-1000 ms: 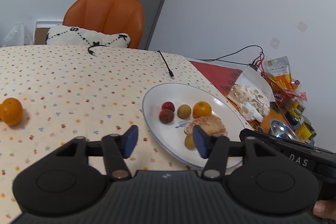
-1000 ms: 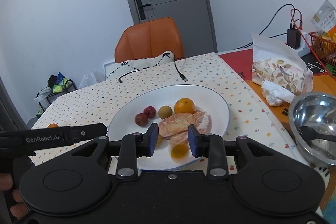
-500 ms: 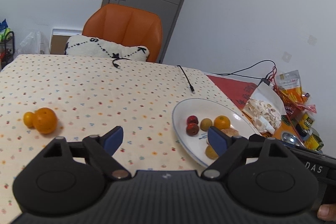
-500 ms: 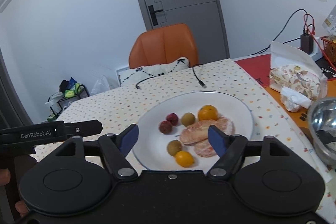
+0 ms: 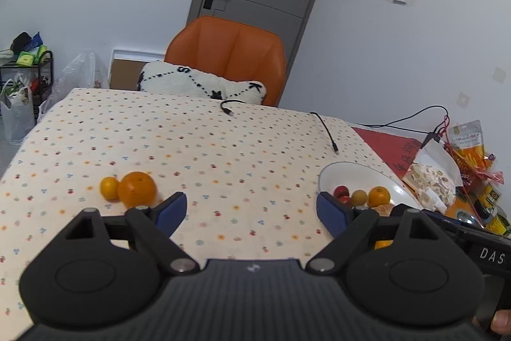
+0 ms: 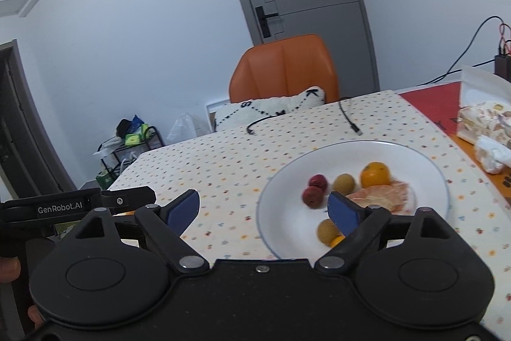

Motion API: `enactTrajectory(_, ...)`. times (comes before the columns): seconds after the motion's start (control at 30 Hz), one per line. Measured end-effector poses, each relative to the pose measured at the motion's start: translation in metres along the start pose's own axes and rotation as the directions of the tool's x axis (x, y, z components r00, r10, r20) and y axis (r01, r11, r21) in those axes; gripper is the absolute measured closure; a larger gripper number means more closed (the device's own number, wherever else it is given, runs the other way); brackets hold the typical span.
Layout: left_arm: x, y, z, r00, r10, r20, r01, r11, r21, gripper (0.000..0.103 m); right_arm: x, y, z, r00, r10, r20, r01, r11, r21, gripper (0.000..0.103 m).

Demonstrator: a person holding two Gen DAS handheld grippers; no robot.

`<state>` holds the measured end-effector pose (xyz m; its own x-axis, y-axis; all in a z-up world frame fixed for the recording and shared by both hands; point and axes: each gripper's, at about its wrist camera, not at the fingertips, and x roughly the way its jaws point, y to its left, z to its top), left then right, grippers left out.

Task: Organize fruits
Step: 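Open the left tool over the plate while the right tool releases the small yellow orange, then move both tools back toward the large orange and small yellow orange on the cloth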

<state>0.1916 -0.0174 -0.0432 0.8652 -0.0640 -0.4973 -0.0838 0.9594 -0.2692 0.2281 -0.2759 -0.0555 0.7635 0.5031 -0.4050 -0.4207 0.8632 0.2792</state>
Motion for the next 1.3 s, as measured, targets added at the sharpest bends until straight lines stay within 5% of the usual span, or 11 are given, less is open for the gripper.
enactTrajectory(1.3,-0.026,0.094,-0.002,0.980,0.197,-0.007,-0.197,0.977,-0.083,0.016,0.059,0.076,-0.010,0.979,0.172,-0.111,-0.179,0.982,-0.057,0.014)
